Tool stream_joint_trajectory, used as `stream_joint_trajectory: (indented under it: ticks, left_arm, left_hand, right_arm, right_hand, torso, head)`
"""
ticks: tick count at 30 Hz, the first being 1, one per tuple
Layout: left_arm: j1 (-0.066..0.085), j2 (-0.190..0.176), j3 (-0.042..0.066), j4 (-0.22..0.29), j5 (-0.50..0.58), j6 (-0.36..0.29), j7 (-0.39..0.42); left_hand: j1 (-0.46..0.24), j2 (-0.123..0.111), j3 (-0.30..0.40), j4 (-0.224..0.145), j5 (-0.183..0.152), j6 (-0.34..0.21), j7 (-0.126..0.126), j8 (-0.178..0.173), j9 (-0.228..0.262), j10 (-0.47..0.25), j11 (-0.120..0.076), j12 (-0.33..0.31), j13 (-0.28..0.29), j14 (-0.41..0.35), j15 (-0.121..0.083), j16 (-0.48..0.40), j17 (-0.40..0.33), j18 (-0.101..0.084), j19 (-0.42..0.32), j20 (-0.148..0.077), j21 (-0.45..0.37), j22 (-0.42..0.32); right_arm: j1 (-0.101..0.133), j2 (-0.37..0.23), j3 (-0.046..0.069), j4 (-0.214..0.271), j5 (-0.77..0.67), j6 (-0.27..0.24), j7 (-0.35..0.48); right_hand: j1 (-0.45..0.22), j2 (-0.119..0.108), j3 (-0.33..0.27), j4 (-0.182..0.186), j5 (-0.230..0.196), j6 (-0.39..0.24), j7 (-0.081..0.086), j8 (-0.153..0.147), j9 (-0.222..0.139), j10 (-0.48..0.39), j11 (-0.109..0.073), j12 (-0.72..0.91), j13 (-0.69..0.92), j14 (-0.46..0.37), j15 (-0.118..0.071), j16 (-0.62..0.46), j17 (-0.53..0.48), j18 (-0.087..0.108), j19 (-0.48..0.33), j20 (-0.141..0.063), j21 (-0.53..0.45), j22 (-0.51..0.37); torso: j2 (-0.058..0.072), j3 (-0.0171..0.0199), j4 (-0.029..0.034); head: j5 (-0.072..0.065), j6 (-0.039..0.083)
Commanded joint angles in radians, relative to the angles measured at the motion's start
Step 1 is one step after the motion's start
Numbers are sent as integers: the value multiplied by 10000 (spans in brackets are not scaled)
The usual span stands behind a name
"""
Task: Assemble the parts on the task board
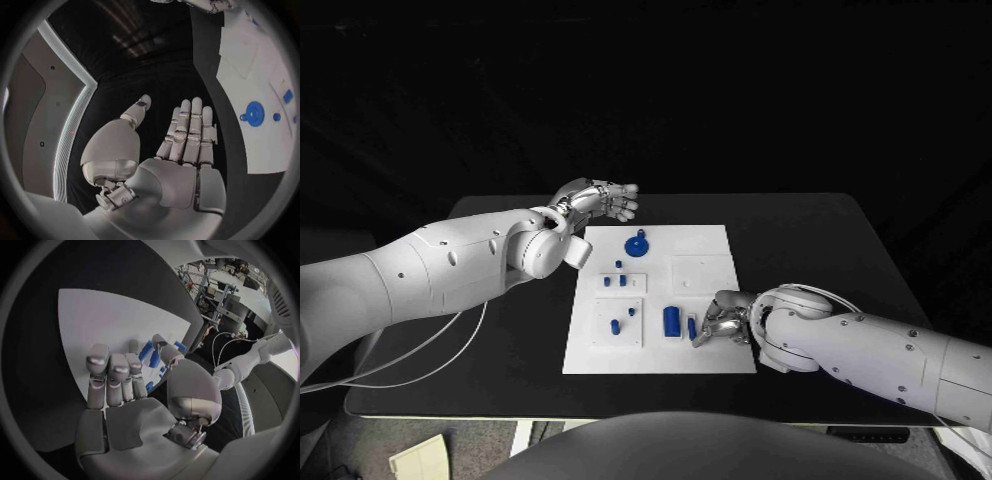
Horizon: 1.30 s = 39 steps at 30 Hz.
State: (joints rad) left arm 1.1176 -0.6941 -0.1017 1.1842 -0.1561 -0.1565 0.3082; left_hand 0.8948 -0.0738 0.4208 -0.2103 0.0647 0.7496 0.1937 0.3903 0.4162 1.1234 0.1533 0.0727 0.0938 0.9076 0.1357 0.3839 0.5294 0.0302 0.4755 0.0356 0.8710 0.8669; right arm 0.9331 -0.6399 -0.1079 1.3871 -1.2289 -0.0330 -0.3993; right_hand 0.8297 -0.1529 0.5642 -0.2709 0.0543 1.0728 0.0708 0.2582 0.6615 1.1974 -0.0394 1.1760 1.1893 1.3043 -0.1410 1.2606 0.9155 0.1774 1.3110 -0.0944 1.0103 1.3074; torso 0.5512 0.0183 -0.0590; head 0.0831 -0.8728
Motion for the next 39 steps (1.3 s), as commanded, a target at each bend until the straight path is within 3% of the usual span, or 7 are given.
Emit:
stream_joint_trajectory:
  ticks: [1, 10, 23, 39]
  left_arm:
    - [8, 4, 7, 25, 51, 139, 67]
    - [8, 5, 7, 38, 51, 142, 60]
    - [8, 25, 7, 27, 51, 143, 57]
    - [8, 33, 7, 14, 51, 150, 21]
  left_hand:
    - [-39, 0, -11, 62, -49, -55, -10, 40, -13, -76, -6, 18, -14, 9, -5, -36, 19, 151, -55, -6, -63, 15]
    - [-42, -4, -12, 65, -51, -56, -10, 45, -15, -76, -6, 18, -14, 10, -4, -42, 25, 151, -55, -6, -64, 16]
    - [-40, -3, -10, 68, -52, -57, -11, 52, -17, -76, -7, 18, -15, 11, -4, -50, 34, 151, -56, -6, -66, 19]
    - [-35, 26, 3, 80, -49, -58, -13, 62, -19, -72, -8, 20, -15, 15, -5, -59, 46, 152, -53, -7, -67, 22]
  right_arm:
    - [-12, 15, -2, -19, -115, -148, 40]
    - [-11, 82, 1, -199, -523, -146, -139]
    - [-10, 215, 4, -401, -517, -66, -234]
    - [-12, 412, 3, -576, -374, 567, -402]
  right_hand:
    - [-90, 71, -2, 57, -52, 73, 4, -67, 8, 93, -4, 12, 17, 8, -42, -28, 17, 844, 79, 14, -54, 80]
    - [-457, 297, -34, 340, -50, 88, -2, -80, 13, 111, -10, 9, 28, 6, -48, -32, 23, 844, 80, 26, -68, 75]
    - [-341, 433, 163, 316, -45, 96, -10, -89, 19, 123, -19, 13, 44, 5, -56, -32, 29, 844, 77, 0, -63, 86]
    - [-111, 224, 293, 2, -42, 87, 6, -118, 12, 82, -3, -37, 20, 9, -39, -43, 27, 844, 66, 17, -49, 108]
  torso:
    - [11, 6, 4]
    - [1, -2, 1]
    - [0, -7, 2]
    - [0, -9, 6]
  head:
    - [11, 2]
    - [16, 2]
    - [4, 2]
    - [-5, 2]
